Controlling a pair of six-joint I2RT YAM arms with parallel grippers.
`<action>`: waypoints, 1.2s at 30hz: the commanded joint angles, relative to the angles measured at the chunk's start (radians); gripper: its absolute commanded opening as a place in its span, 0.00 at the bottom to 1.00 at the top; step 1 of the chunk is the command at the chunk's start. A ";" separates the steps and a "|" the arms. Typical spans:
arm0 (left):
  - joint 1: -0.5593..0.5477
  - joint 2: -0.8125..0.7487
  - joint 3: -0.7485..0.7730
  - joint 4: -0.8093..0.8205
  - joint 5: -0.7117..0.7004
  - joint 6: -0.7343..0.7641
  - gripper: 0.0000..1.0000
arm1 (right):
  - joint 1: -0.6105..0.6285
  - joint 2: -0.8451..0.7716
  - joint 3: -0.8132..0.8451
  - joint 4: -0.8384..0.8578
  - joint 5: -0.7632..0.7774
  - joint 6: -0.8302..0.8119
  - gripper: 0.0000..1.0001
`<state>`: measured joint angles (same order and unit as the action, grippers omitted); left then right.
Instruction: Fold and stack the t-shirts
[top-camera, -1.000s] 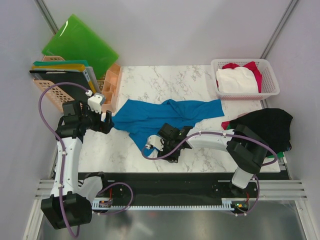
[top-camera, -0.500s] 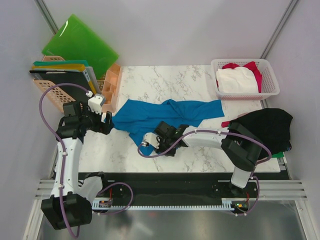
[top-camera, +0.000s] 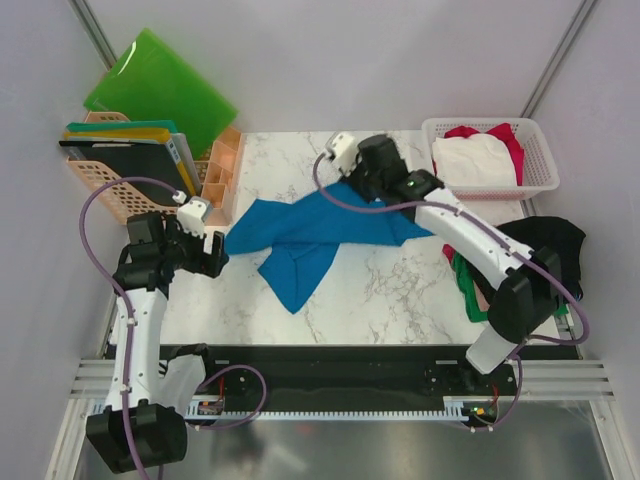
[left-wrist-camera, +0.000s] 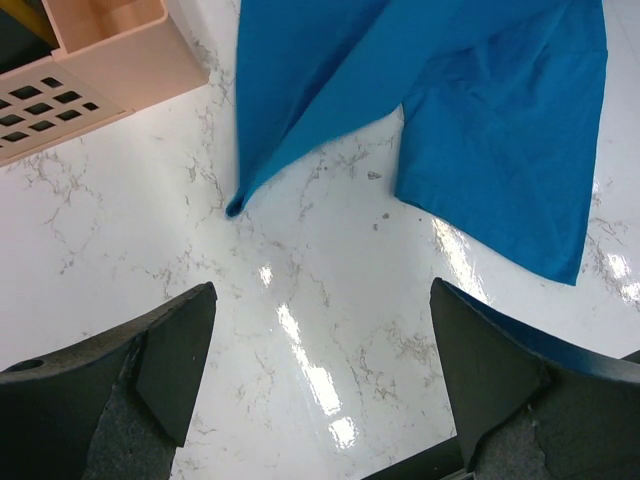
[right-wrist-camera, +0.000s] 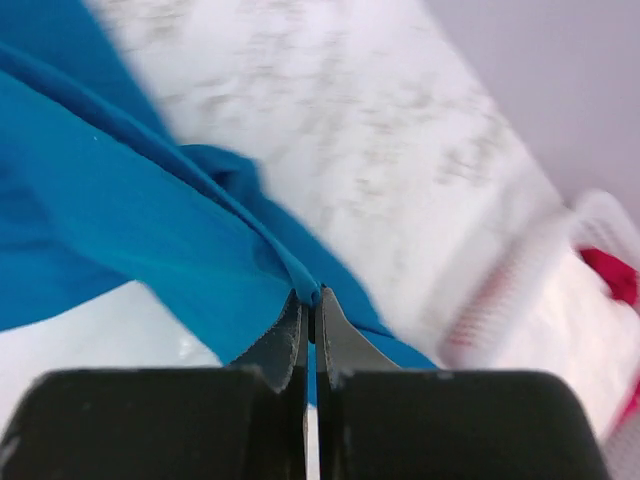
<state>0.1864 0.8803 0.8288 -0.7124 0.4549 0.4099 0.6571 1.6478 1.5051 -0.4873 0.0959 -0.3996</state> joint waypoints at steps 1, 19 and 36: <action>-0.002 -0.047 0.007 -0.021 0.014 0.030 0.94 | -0.143 0.058 0.147 0.046 0.162 0.028 0.00; -0.005 -0.050 -0.016 -0.071 0.082 0.058 0.93 | -0.445 0.228 0.444 -0.005 0.191 0.002 0.00; -0.030 0.055 0.021 -0.071 0.157 0.101 0.93 | -0.823 0.322 0.580 -0.043 0.120 -0.039 0.00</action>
<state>0.1661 0.9298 0.7994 -0.7845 0.5613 0.4664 -0.1787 1.9511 2.0762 -0.5556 0.1982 -0.4137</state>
